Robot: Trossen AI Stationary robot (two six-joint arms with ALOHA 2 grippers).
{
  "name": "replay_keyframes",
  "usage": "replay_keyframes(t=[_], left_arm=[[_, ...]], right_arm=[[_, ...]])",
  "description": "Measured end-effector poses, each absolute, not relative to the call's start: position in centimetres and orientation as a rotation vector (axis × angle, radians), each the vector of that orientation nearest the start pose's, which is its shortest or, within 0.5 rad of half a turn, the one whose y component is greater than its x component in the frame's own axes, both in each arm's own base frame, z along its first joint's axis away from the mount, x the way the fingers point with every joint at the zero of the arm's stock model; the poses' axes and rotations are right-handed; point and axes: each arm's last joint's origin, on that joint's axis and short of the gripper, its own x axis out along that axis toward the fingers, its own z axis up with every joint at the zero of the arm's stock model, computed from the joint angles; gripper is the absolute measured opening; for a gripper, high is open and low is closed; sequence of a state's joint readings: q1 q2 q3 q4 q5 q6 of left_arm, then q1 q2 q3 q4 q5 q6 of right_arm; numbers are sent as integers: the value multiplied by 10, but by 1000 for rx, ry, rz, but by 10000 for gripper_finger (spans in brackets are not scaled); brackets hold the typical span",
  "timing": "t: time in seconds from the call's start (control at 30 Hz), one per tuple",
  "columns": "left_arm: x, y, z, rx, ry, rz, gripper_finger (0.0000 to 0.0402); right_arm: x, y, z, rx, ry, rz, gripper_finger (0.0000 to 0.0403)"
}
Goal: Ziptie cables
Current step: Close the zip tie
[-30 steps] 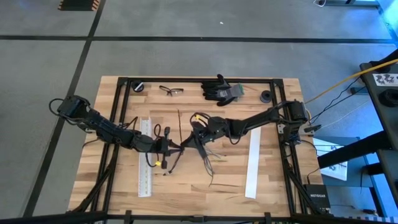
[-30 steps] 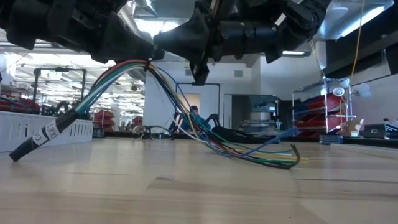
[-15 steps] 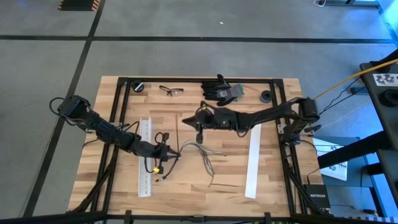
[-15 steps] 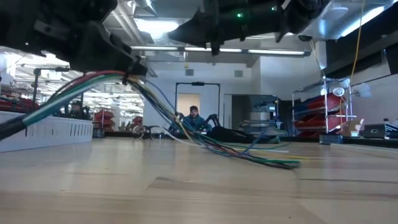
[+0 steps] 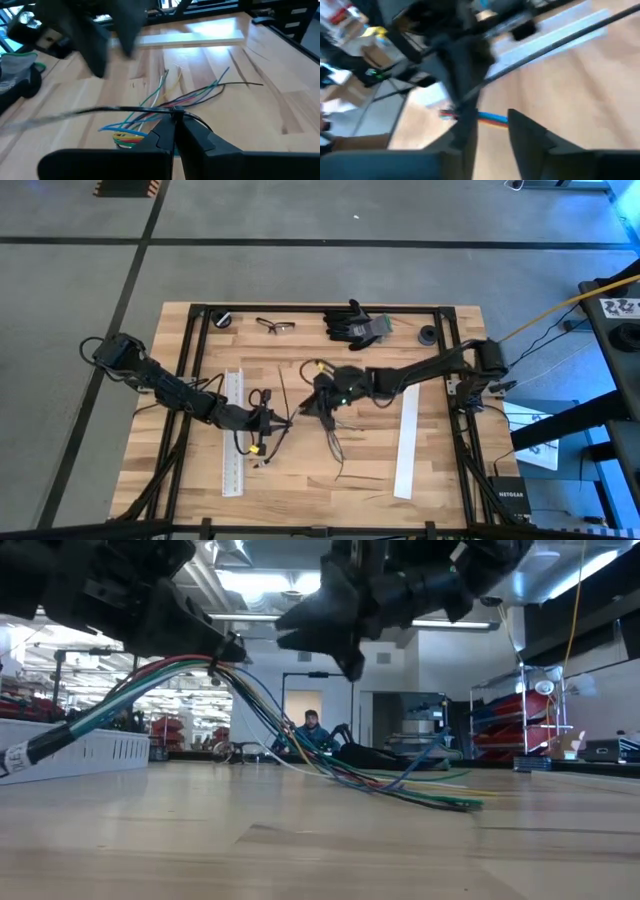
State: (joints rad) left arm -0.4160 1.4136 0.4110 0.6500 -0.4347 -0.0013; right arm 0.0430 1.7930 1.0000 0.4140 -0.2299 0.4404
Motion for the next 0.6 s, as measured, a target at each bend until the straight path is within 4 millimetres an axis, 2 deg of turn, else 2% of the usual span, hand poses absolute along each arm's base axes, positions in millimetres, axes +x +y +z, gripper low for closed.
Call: replay_keyframes(t=[0.13,0.27,0.43,0.6], left_arm=[[233,-90,159,133,311,19,0],[234,-90,160,124,296,19,0],[234,-90,160,126,299,19,0],[234,-90,160,127,299,18,0]], right_arm=[[391,25,183,517,370,210,158],[398,26,175,546,326,251,185],[407,28,170,555,340,278,184],[415,36,176,548,320,330,166]])
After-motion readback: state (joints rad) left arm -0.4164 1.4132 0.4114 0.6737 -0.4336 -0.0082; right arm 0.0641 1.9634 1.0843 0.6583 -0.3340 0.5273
